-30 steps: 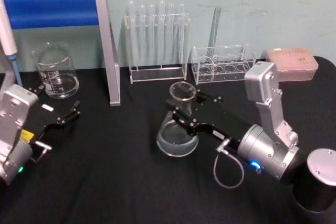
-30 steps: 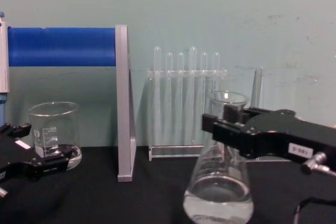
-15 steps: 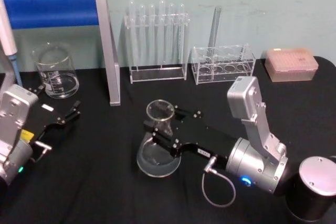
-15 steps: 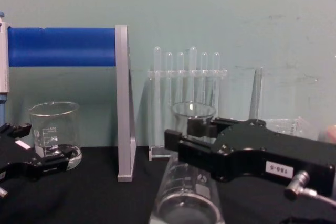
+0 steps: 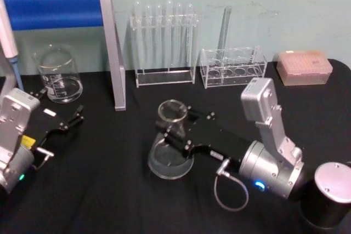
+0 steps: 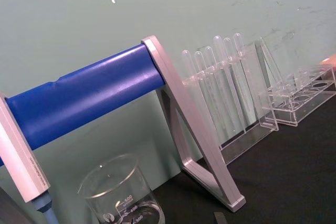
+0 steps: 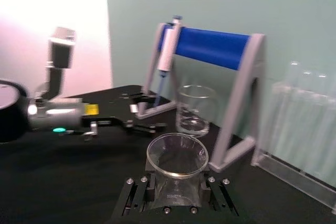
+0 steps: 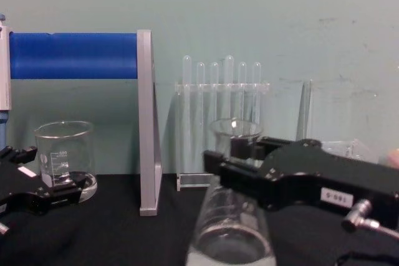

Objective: Grasp the erlenmeyer flask with one hand, shake it three times, then place it back.

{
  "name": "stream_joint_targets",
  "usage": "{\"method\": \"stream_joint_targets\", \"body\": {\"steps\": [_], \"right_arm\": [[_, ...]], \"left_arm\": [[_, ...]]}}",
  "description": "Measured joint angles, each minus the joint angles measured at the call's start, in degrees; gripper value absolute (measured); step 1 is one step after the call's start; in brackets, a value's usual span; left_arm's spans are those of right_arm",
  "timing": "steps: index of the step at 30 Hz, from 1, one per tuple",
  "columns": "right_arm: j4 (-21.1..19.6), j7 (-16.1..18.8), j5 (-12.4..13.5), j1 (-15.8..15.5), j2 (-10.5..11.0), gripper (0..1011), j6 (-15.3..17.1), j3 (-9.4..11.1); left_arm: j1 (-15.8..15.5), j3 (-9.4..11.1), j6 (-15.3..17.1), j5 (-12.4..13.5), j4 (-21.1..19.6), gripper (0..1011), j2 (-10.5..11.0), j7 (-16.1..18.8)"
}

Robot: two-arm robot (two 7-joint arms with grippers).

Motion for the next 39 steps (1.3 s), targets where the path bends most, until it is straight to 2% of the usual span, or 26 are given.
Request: {"method": "stream_joint_targets", "body": {"steps": [9,11,12,18,22,27,32,39], "right_arm": [[2.4,-5.2,-1.3,0.5,-1.0,456,0.0,4.2],[3.3,-6.9,-1.5,0.7,-1.4,456,0.2,6.3],[3.3,-6.9,-1.5,0.7,-1.4,456,0.2,6.3],[5.2,-10.2,-1.8,1.0,-2.2,456,0.6,11.0],[6.0,-11.4,-1.9,1.1,-2.5,456,0.6,13.3],[6.5,-12.1,-2.3,1.0,-2.9,456,0.7,15.4],[6.8,-12.2,-2.9,0.9,-3.3,456,0.8,16.4],[6.5,-11.4,-3.8,0.8,-4.1,456,1.0,16.5]], "left_arm": [[0.0,0.0,0.0,0.0,0.0,1001,0.0,0.0],[0.0,0.0,0.0,0.0,0.0,1001,0.0,0.0],[0.0,0.0,0.0,0.0,0.0,1001,0.0,0.0],[0.0,0.0,0.0,0.0,0.0,1001,0.0,0.0],[0.0,0.0,0.0,0.0,0.0,1000,0.0,0.0],[0.0,0.0,0.0,0.0,0.0,1001,0.0,0.0],[0.0,0.0,0.0,0.0,0.0,1001,0.0,0.0],[0.0,0.0,0.0,0.0,0.0,1001,0.0,0.0]]}}
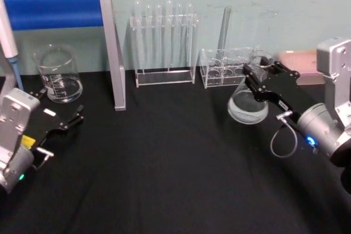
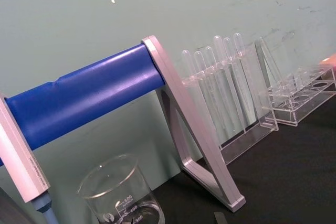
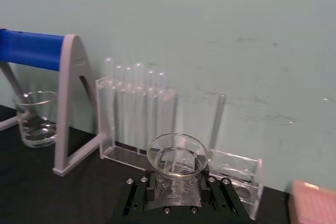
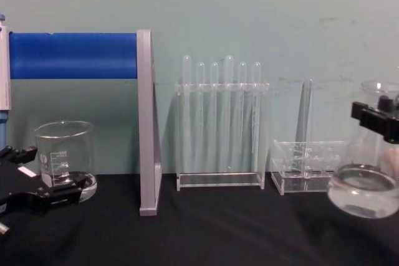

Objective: Grasp the erlenmeyer flask with one hand, shake it three times, then place it back.

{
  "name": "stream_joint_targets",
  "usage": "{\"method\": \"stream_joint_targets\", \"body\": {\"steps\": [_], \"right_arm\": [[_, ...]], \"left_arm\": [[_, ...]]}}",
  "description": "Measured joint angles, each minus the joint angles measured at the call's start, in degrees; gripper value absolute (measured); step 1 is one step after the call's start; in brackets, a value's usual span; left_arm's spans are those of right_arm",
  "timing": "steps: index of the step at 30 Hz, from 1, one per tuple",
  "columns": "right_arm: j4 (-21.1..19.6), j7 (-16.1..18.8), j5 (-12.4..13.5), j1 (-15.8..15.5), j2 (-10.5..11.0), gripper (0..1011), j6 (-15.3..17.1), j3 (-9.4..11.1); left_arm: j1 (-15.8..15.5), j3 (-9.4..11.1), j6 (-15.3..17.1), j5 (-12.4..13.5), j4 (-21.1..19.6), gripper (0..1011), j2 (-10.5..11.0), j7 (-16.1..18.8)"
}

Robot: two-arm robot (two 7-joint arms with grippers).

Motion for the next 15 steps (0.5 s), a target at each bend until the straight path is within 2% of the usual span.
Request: {"method": "stream_joint_targets", "body": {"steps": [5,14,15], "right_arm": [[-0.7,1.4,-0.4,-0.1,-0.5,456,0.2,-1.2],[-2.6,5.2,-0.9,-0.3,-0.8,457,0.5,-5.8],[-2.6,5.2,-0.9,-0.3,-0.8,457,0.5,-5.8]], "left_arm": [[0.0,0.0,0.0,0.0,0.0,1001,0.0,0.0],[0.0,0.0,0.0,0.0,0.0,1001,0.0,0.0],[0.0,0.0,0.0,0.0,0.0,1001,0.0,0.0]]}}
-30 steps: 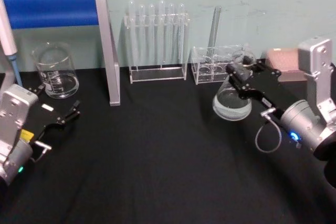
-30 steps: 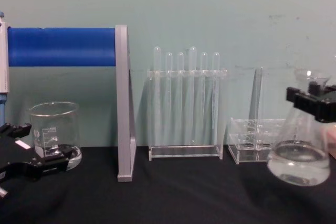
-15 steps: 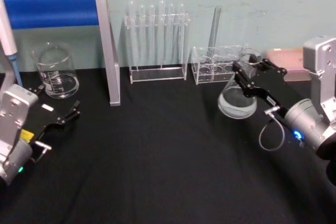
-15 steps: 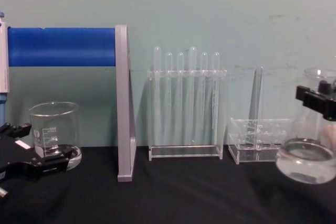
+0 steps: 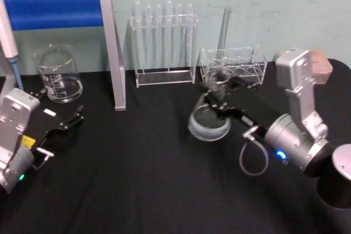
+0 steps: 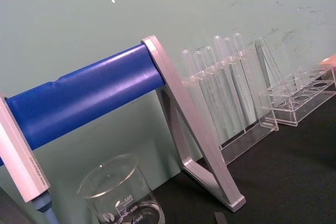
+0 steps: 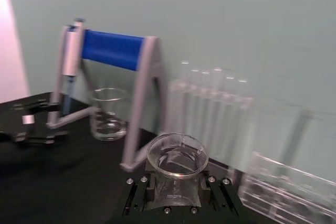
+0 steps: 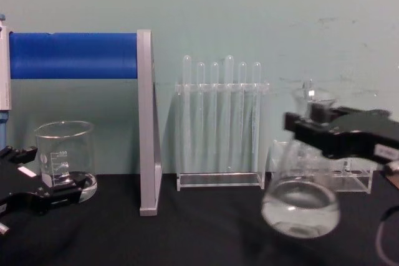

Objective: Grasp the erlenmeyer flask with one hand, shake it three times, then place it back.

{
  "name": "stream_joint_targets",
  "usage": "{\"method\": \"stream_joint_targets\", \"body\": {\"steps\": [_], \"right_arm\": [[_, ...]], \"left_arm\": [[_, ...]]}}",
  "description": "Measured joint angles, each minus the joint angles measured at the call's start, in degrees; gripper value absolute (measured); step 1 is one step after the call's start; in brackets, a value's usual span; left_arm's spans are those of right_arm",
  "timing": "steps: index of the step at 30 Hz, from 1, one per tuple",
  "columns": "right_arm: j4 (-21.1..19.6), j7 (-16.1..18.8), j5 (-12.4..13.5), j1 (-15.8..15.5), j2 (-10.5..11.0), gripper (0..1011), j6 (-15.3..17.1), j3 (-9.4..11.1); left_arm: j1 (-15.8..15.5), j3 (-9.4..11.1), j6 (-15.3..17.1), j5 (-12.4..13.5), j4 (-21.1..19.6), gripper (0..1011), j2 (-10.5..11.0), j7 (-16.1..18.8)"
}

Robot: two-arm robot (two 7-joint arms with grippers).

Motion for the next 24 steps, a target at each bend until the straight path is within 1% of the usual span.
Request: {"method": "stream_joint_targets", "body": {"steps": [3,13,20,24], "right_arm": [[-0.8,1.6,0.1,-0.1,0.2,456,0.1,-1.9],[-3.0,4.7,1.1,-0.8,1.4,456,0.4,-6.4],[-4.0,6.3,1.7,-1.0,2.5,456,0.1,-8.6],[-4.2,6.7,1.9,-0.9,3.0,456,-0.3,-9.5]], "left_arm": [[0.0,0.0,0.0,0.0,0.0,1001,0.0,0.0],[0.0,0.0,0.0,0.0,0.0,1002,0.0,0.0],[0.0,0.0,0.0,0.0,0.0,1001,0.0,0.0],[0.0,0.0,0.0,0.0,0.0,1001,0.0,0.0]]}}
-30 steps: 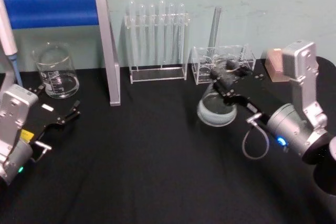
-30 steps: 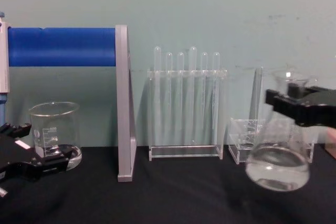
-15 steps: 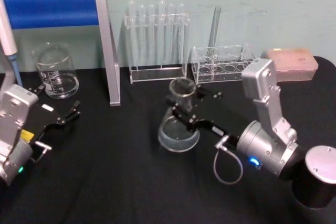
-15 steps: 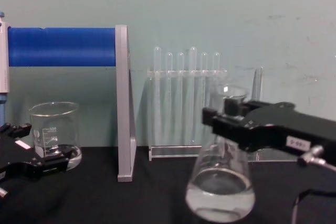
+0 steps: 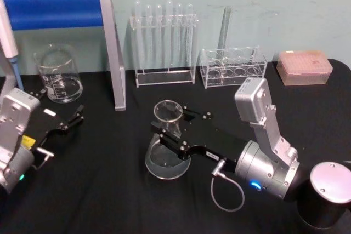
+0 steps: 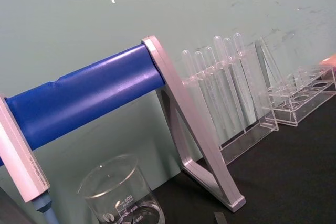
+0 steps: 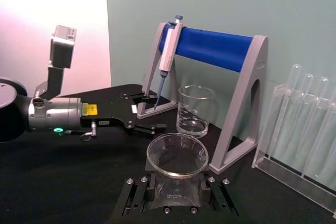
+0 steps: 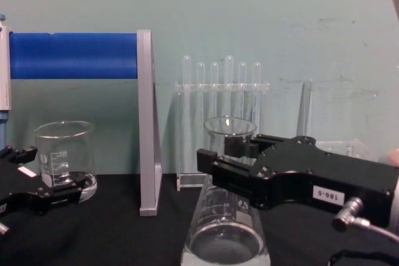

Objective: Grasp the erlenmeyer flask with one hand, shake it three times, then place it back.

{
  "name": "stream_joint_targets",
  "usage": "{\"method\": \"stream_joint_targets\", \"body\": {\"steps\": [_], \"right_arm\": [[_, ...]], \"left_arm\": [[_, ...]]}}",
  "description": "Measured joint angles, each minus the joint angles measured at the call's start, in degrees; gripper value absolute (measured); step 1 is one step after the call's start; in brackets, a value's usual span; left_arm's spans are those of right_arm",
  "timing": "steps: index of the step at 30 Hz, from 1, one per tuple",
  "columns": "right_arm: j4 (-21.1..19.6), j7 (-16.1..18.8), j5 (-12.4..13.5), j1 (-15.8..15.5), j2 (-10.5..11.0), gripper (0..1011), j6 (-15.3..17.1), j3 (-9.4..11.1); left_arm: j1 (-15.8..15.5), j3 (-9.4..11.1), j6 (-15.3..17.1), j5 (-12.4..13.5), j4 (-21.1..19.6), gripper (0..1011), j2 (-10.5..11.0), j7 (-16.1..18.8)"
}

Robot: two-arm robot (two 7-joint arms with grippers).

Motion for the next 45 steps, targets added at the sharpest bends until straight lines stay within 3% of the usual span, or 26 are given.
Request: {"method": "stream_joint_targets", "body": {"steps": [6,15,31,45], "right_arm": [[0.1,-0.3,0.2,0.3,0.3,456,-0.3,-0.3],[2.1,-3.2,0.4,1.2,-0.2,456,-0.7,1.8],[5.5,-8.5,0.7,2.4,-1.2,456,-1.1,9.4],[7.5,-11.0,0.6,2.8,-1.8,456,-1.3,15.0]], "left_arm": [[0.0,0.0,0.0,0.0,0.0,1001,0.0,0.0],[0.0,0.0,0.0,0.0,0.0,1001,0.0,0.0],[0.0,0.0,0.0,0.0,0.0,1001,0.0,0.0],[0.0,0.0,0.0,0.0,0.0,1001,0.0,0.0]]}}
